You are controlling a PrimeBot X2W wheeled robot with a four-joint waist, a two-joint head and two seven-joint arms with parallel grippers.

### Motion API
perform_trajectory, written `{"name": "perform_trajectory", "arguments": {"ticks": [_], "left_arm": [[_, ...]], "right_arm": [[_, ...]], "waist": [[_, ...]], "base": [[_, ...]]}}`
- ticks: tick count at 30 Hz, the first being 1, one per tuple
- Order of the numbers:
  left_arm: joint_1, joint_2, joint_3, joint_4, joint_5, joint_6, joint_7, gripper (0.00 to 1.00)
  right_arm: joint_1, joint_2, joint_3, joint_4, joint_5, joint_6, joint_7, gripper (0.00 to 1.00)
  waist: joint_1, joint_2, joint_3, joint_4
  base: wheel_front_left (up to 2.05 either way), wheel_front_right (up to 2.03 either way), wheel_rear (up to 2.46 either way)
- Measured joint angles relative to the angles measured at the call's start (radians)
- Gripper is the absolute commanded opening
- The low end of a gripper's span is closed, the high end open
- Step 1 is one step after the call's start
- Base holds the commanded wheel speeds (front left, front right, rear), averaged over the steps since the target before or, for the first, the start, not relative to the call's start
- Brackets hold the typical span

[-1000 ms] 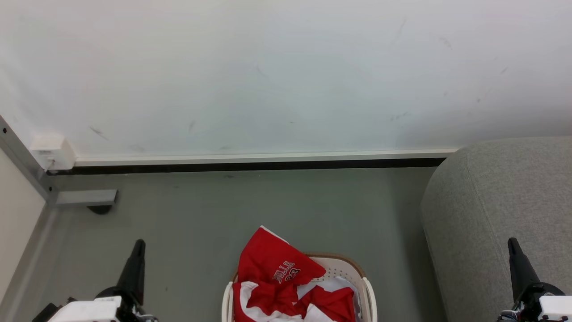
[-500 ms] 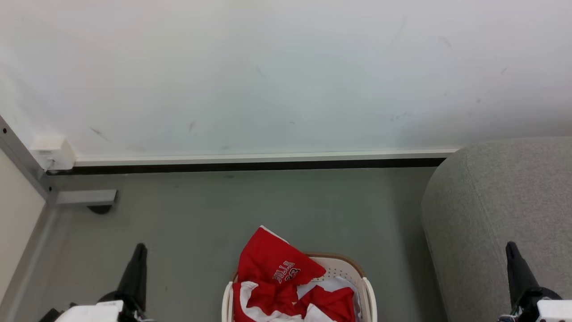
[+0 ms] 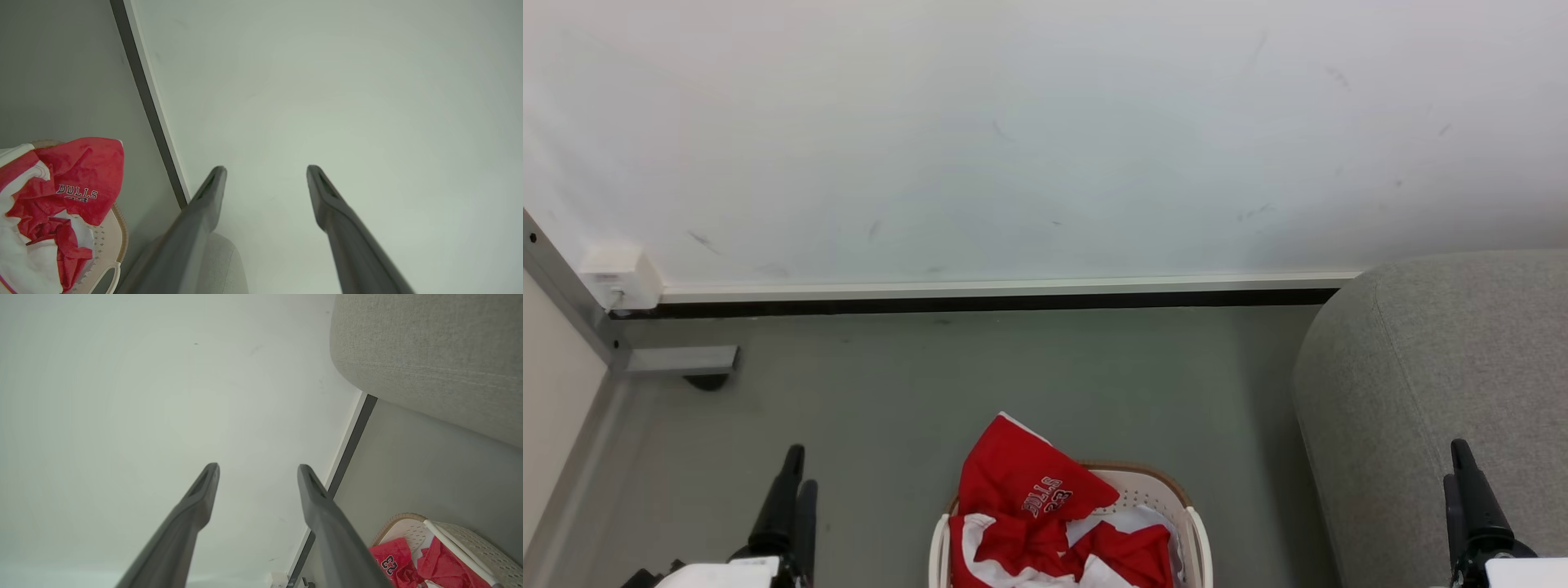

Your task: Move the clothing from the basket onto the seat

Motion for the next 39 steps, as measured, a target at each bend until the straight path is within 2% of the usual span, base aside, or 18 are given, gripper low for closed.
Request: {"name": "perform_trajectory", "arguments": {"ticks": [20, 31, 39], "left_arm": [[-0.002, 0.0, -0.058, -0.045, 0.317, 0.084, -0.081, 1.0], [-0.002, 0.001, -0.09, -0.057, 0.571, 0.123, -0.122, 1.0], [-0.002, 0.001, -0.105, -0.049, 0.737, 0.132, -0.144, 1.0]], "right_arm": [[0.018, -0.014, 0.02, -0.069, -0.479, 0.0, -0.08, 1.0], [0.021, -0.03, 0.047, -0.084, -0.733, 0.0, -0.12, 1.0], [0.027, -0.035, 0.056, -0.092, -0.86, 0.0, -0.146, 1.0]], "waist": [[0.0, 0.0, -0.004, 0.013], [0.0, 0.0, -0.007, 0.019], [0.0, 0.0, -0.01, 0.022]], "base": [[0.0, 0.0, 0.0], [0.0, 0.0, 0.0], [0.0, 0.0, 0.0]]}}
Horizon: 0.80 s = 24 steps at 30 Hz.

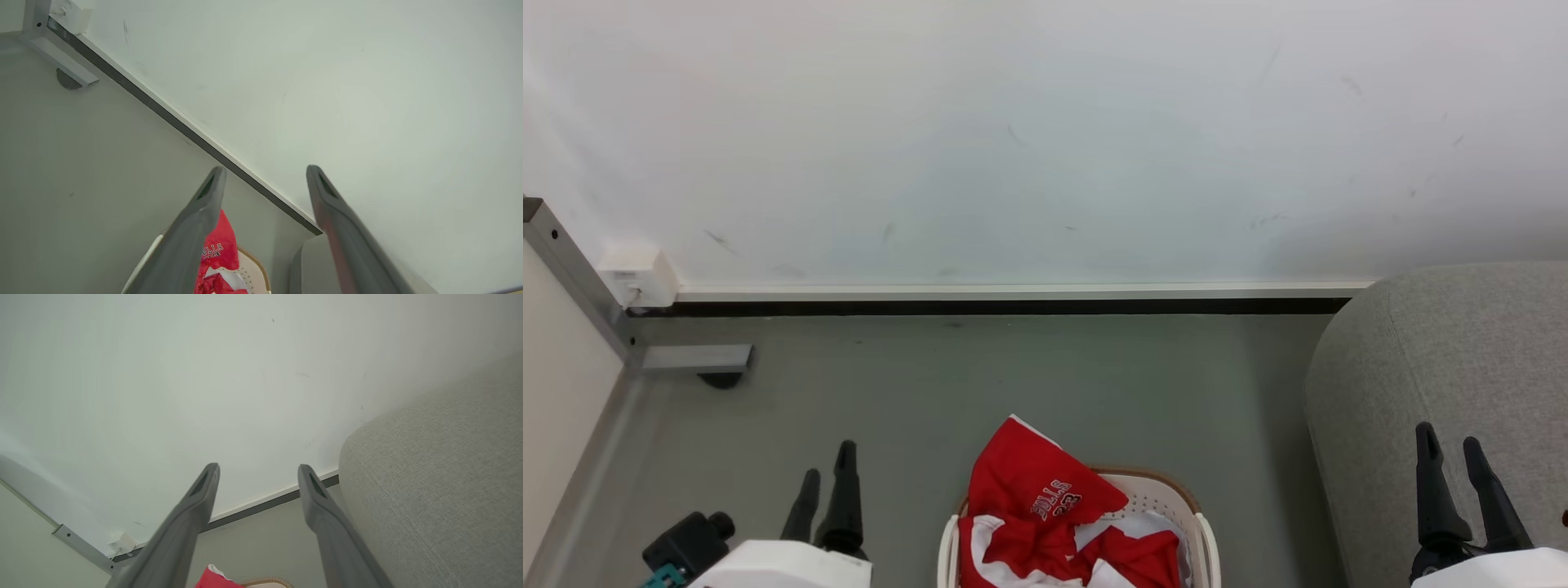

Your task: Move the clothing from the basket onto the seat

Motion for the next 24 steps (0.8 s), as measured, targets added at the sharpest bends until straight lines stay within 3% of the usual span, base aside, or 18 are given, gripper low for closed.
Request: {"name": "perform_trajectory", "arguments": {"ticks": [24], "left_arm": [[-0.008, 0.001, -0.035, 0.01, 0.295, 0.036, -0.066, 1.0]], "right_arm": [[0.014, -0.007, -0.004, 0.009, -0.256, 0.0, -0.064, 1.0]], "waist": [[0.0, 0.0, -0.005, 0.017]], "base": [[0.0, 0.0, 0.0]]}}
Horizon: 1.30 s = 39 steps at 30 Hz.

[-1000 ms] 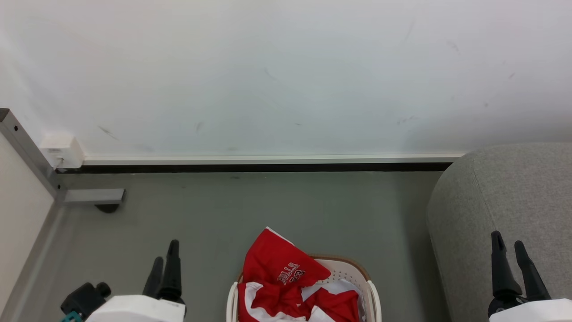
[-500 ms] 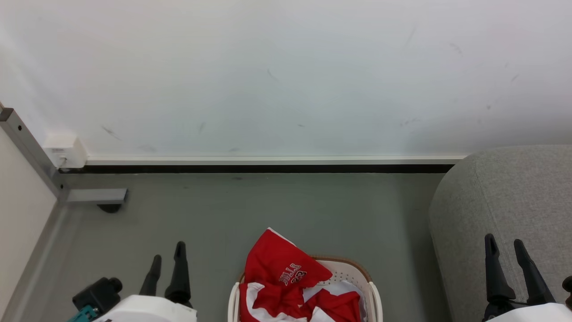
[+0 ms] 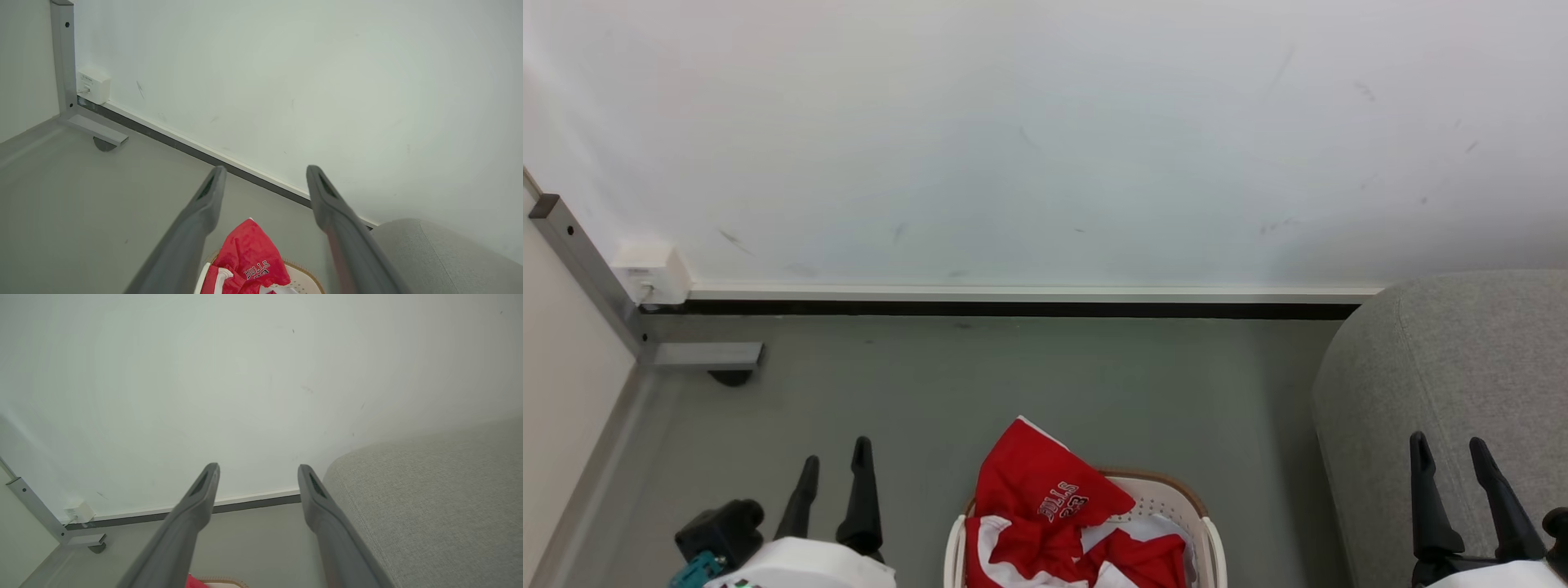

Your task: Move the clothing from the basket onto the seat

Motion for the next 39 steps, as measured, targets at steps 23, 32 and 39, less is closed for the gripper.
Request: {"name": "perform_trajectory", "arguments": {"ticks": [23, 32, 39], "left_arm": [[-0.002, 0.001, -0.027, -0.002, 0.203, 0.018, -0.052, 1.0], [-0.002, 0.001, -0.04, 0.001, 0.272, 0.03, -0.07, 1.0], [-0.003, 0.002, -0.049, 0.002, 0.322, 0.037, -0.084, 1.0]], "right_arm": [[0.013, 0.01, 0.0, 0.009, -0.212, 0.0, -0.053, 1.0], [0.015, 0.012, -0.001, 0.011, -0.278, 0.0, -0.07, 1.0], [0.016, 0.012, -0.002, 0.009, -0.328, 0.0, -0.081, 1.0]], "waist": [[0.0, 0.0, -0.003, 0.012], [0.0, 0.0, -0.005, 0.017], [0.0, 0.0, -0.004, 0.019]], "base": [[0.0, 0.0, 0.0], [0.0, 0.0, 0.0], [0.0, 0.0, 0.0]]}}
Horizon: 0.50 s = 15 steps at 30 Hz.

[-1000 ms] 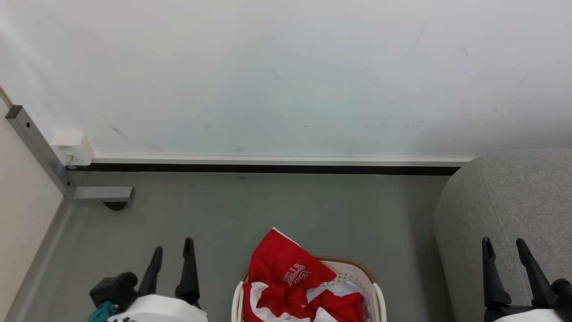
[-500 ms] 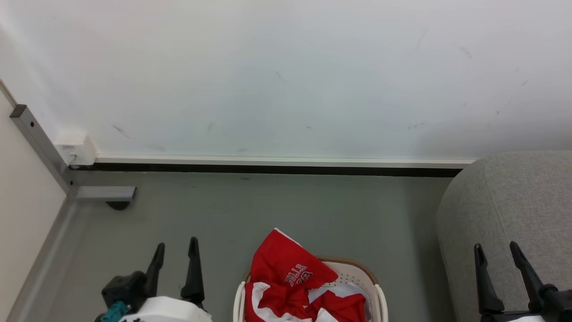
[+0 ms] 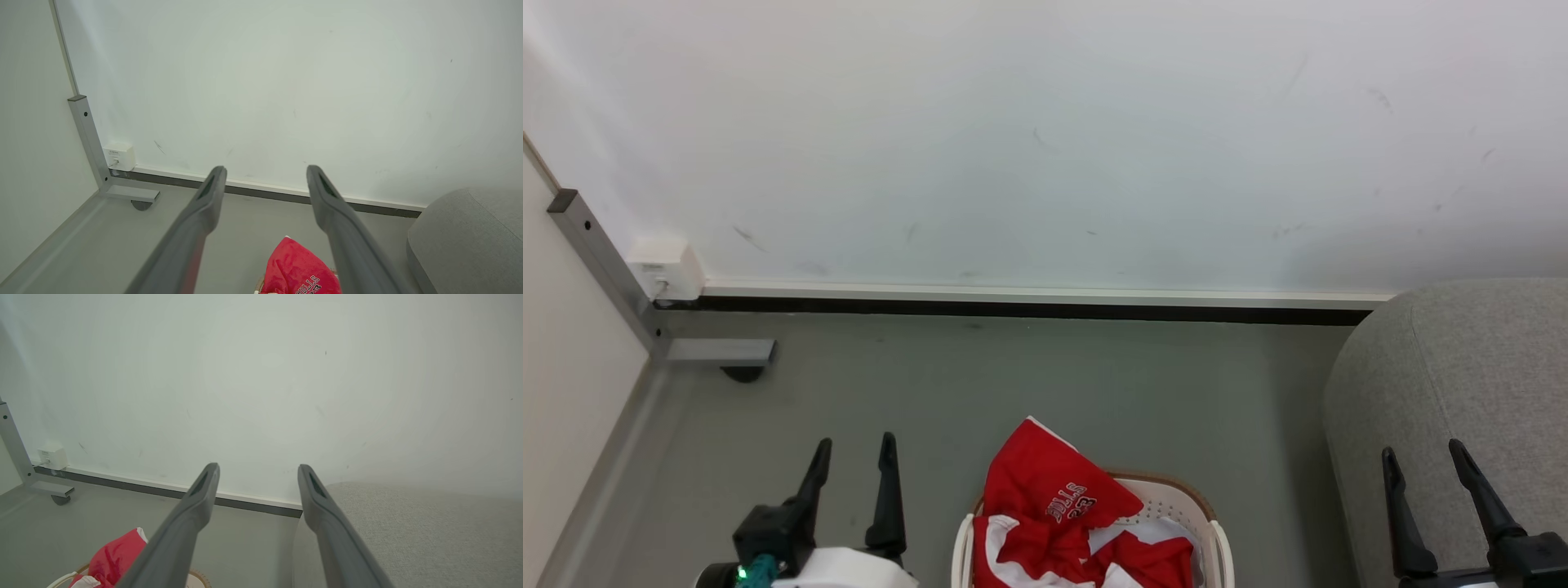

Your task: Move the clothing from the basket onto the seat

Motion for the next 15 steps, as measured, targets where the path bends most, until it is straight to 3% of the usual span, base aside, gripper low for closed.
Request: {"name": "perform_trajectory", "arguments": {"ticks": [15], "left_arm": [[-0.002, 0.001, -0.017, 0.012, 0.062, 0.009, -0.02, 1.0]], "right_arm": [[0.002, 0.003, -0.005, 0.004, -0.04, 0.0, -0.021, 1.0]], "waist": [[0.0, 0.0, 0.001, 0.003]], "base": [[0.0, 0.0, 0.0]]}}
